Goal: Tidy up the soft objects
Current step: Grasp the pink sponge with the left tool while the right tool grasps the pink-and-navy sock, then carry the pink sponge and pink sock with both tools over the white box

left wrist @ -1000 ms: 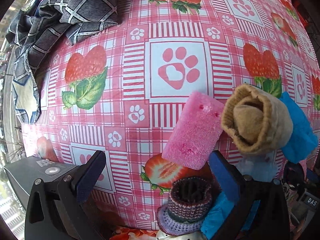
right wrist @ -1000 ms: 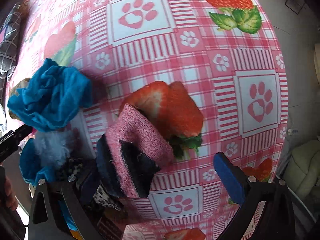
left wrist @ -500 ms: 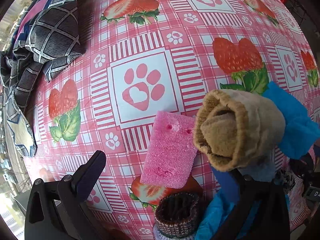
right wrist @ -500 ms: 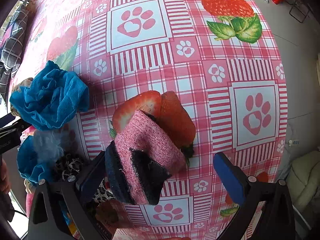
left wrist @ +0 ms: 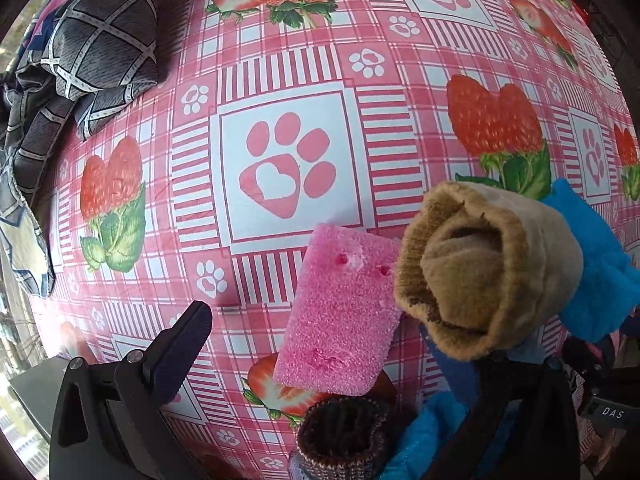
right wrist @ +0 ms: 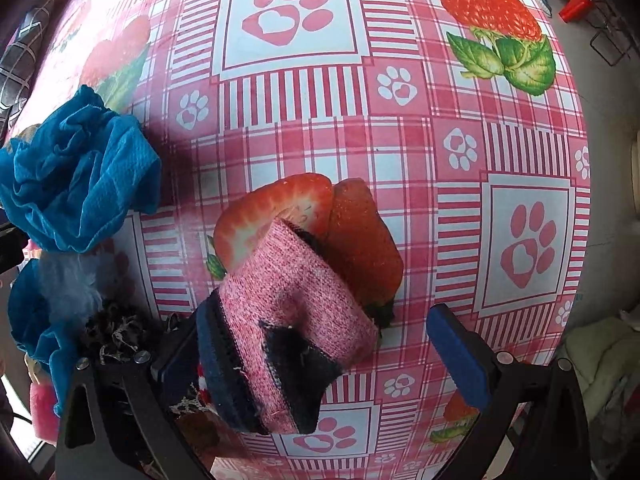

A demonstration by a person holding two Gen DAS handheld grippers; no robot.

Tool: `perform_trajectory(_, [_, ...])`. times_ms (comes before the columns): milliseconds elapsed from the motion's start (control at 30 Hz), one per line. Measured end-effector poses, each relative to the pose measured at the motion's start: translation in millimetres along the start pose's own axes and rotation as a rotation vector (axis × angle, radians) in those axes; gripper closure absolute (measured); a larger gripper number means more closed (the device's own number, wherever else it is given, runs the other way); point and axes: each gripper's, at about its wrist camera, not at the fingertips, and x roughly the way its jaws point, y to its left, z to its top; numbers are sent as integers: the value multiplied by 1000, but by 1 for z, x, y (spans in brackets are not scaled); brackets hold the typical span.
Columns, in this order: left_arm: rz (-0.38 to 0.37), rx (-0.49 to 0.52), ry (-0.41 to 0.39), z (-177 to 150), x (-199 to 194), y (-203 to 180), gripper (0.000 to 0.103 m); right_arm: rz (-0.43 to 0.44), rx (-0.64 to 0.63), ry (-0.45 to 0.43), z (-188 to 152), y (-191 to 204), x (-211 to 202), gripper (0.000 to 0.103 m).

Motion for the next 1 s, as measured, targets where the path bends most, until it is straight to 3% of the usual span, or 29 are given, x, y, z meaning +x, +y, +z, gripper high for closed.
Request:
perform_trajectory(167, [52,41,-23,2,-2,-8,1,-9,-21,18,4,3,-5,0])
perform_trajectory(433, [40,22,-30,-1,-10,-12,11,-33,-56,-14,-1,9,-10,0])
perform_trajectory(567, [39,25,-29,-6,-15,-16,16,-37,-86,-27,-2,12,-13,11])
perform_trajectory(700, [9,21,-24,-8,-29,-22,33,-32,-100,-38,-5,15,-14,21])
perform_trajectory(800, [-14,24,-22,-10,-34,-29,57,-31,-123,-79,-10,24,-20,49])
perform_trajectory(867, [26,24,-25,-11,-37,-32,57,-30,-121,-90,-10,25,-24,59])
perform_trajectory(1000, [31,-37,-57,-18,-50,-22,57,53,-66,-116,-11,16,-31,61])
